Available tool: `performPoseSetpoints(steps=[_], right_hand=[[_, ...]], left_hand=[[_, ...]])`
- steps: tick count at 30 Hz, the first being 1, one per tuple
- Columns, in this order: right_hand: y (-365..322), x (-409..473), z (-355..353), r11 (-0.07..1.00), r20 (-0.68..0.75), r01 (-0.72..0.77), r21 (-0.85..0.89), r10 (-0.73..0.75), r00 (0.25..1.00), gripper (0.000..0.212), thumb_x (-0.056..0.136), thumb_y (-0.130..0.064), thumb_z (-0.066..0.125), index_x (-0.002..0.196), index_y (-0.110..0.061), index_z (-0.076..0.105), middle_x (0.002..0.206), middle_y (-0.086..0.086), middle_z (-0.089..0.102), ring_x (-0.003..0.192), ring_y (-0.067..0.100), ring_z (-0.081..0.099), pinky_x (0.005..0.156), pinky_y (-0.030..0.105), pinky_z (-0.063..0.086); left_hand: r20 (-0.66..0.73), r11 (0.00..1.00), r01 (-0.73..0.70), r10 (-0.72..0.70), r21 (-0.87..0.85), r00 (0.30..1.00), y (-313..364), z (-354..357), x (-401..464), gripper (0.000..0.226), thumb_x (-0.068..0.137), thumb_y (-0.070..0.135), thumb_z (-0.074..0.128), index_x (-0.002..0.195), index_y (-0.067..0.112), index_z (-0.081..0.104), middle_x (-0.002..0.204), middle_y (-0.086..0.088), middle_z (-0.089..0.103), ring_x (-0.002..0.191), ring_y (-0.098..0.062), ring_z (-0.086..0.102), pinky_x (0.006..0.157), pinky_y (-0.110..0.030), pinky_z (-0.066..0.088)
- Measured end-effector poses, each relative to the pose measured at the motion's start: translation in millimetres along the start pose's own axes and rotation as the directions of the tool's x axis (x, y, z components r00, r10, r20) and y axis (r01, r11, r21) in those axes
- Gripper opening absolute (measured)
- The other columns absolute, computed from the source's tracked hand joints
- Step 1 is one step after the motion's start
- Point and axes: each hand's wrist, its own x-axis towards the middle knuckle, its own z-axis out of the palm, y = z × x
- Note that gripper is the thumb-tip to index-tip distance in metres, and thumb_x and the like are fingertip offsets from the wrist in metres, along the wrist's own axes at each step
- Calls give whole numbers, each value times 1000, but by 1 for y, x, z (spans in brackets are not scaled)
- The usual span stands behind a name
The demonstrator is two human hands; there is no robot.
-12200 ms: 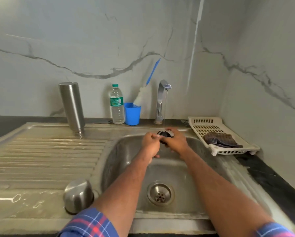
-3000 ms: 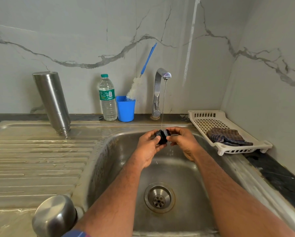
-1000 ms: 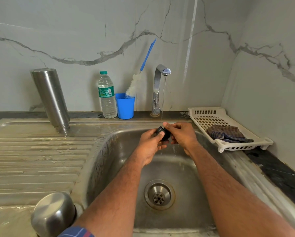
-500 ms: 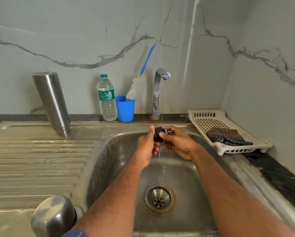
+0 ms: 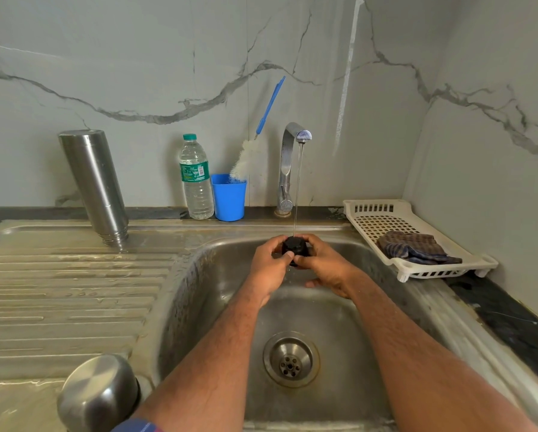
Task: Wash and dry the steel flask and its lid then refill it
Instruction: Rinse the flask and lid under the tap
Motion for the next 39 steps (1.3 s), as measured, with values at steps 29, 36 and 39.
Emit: performPoseSetpoints(steps=[29,36,39], right_hand=[[3,1,3,983,-117,-131,-127,116,986,37,102,-44,55,122,-14,65,115,6,67,92,20,60,65,31,54],[-1,-5,0,988,-97,-147,55,152,984,32,104,-38,54,110,-10,66,104,14,67,79,21,59,72,37,55],[-3,-7,-1,988,-85,-144,58,149,985,31,105,-39,53,111,-12,66,103,14,66,78,21,60,71,36,56]], left_hand=[[-12,986,165,-165,30,986,-13,-7,0,20,103,14,57,117,23,68,107,3,73,96,-15,71,76,-38,60],[15,994,104,-105,23,994,-12,-6,0,30,100,12,62,126,25,65,111,5,74,95,-15,73,78,-38,62],[11,994,105,-106,23,994,-11,-7,-1,26,100,14,62,124,24,66,105,5,74,93,-18,74,74,-35,61]])
